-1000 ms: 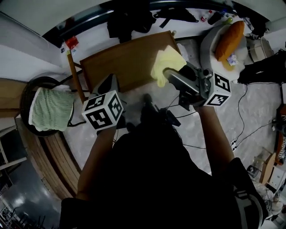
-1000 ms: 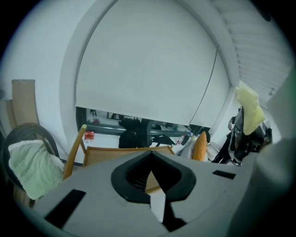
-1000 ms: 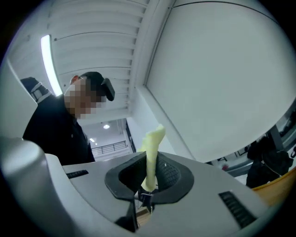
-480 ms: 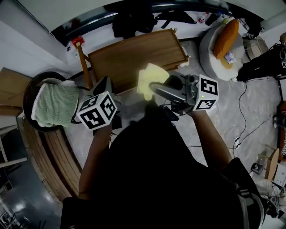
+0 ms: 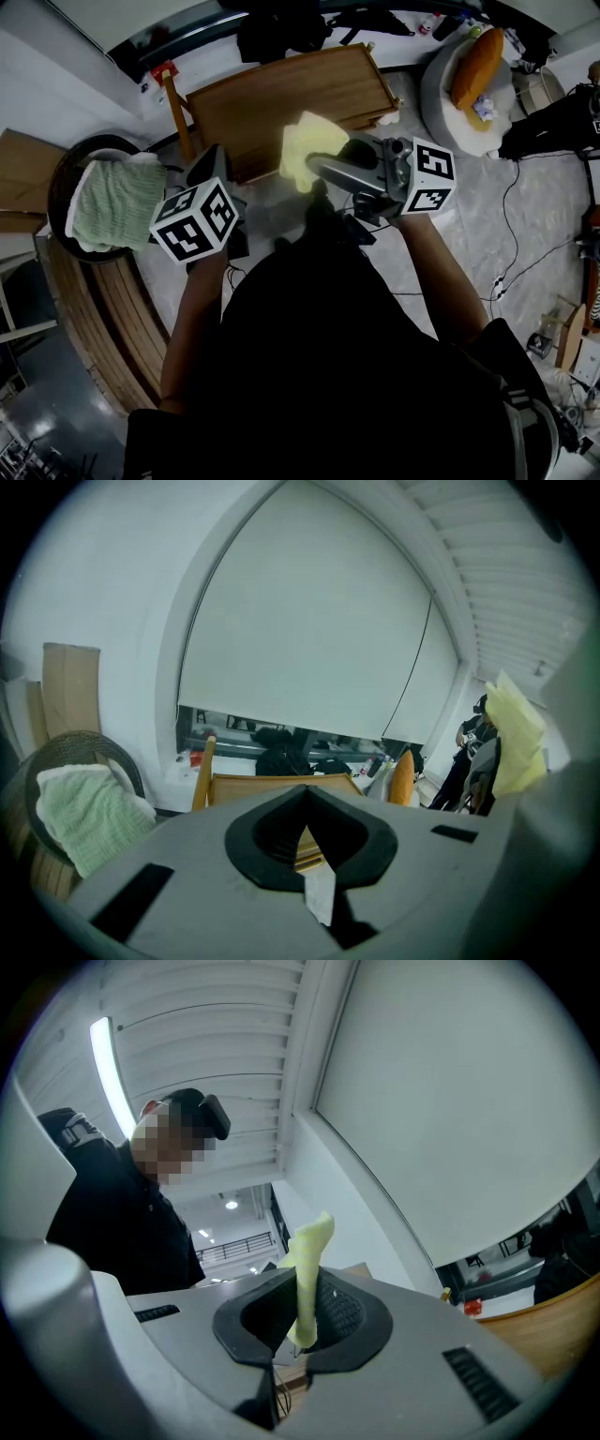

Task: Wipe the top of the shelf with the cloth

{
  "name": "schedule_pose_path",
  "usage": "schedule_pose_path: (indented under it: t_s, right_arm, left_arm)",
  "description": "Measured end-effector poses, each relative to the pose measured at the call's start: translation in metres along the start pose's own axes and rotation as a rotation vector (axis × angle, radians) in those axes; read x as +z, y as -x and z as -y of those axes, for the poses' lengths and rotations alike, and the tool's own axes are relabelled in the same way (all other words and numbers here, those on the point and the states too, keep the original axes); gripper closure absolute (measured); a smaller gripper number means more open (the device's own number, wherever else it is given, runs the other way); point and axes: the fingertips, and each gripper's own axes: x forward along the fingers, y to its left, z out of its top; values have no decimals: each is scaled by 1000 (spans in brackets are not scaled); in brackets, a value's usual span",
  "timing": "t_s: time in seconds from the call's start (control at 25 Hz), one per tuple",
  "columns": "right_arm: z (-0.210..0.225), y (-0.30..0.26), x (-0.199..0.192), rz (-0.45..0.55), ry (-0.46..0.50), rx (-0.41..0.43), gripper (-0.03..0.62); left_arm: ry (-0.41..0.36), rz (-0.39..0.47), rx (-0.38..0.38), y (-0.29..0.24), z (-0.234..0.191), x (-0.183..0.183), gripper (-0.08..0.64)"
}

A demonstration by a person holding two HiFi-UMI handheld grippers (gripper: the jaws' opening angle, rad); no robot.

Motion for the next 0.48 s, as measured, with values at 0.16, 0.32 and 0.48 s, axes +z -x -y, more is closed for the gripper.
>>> schedule_pose_path:
  t_s: [0.16,0.32,0.48]
  right_arm:
    - [-4,-2,-3,-5,-7,10,552]
    - [-5,-4,0,3,-10,14,552]
    - [-9,-8,2,7,-8,10,552]
  left_arm:
    - [-7,-7,-3,5,1,-7,549]
    - [-4,-14,3,9,-6,-13,549]
    - [-2,-15,5,17,-14,-16,549]
